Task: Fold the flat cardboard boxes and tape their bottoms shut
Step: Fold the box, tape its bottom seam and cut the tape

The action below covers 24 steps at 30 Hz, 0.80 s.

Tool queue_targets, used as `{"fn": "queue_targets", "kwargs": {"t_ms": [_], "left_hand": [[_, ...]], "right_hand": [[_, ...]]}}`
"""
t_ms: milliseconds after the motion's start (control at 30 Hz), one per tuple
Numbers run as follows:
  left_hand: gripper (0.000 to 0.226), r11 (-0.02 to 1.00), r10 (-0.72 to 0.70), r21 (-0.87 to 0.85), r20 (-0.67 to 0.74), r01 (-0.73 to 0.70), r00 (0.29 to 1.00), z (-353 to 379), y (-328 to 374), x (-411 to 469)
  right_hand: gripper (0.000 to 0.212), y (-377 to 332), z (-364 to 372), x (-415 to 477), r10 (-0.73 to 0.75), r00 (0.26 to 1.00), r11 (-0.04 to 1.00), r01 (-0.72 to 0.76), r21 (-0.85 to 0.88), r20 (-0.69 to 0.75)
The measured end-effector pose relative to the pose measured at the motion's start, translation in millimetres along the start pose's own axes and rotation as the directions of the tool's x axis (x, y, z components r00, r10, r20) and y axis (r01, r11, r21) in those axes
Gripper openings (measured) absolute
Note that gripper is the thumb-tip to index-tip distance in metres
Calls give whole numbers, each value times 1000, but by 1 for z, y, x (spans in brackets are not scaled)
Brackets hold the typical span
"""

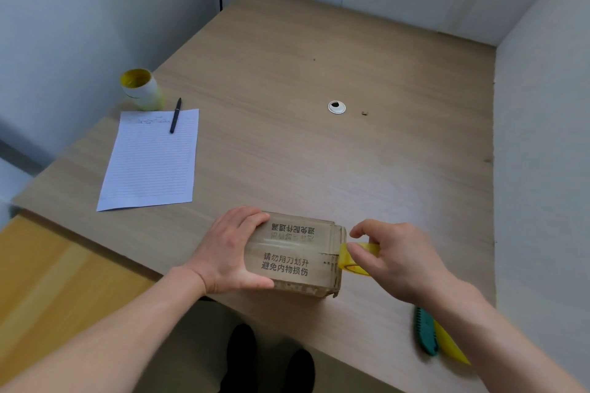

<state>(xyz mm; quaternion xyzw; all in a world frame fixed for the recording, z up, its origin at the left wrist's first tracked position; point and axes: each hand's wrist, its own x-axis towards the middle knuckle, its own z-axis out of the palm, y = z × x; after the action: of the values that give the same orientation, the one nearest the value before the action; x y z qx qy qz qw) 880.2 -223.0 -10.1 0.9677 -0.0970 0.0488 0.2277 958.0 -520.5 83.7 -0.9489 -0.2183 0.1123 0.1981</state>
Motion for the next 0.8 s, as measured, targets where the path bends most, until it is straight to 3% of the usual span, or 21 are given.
{"fn": "queue_targets", "kwargs": {"t_ms": [333,800], "left_hand": [[112,1000,-11,-2,48,11,999,-4,2,2],[113,998,-23,57,118,17,993,-4,1,2]], "right_hand": [[41,-1,2,5,86,988,960,-47,-275,131],[49,14,30,14,234,938,964,-189,-187,256]]}}
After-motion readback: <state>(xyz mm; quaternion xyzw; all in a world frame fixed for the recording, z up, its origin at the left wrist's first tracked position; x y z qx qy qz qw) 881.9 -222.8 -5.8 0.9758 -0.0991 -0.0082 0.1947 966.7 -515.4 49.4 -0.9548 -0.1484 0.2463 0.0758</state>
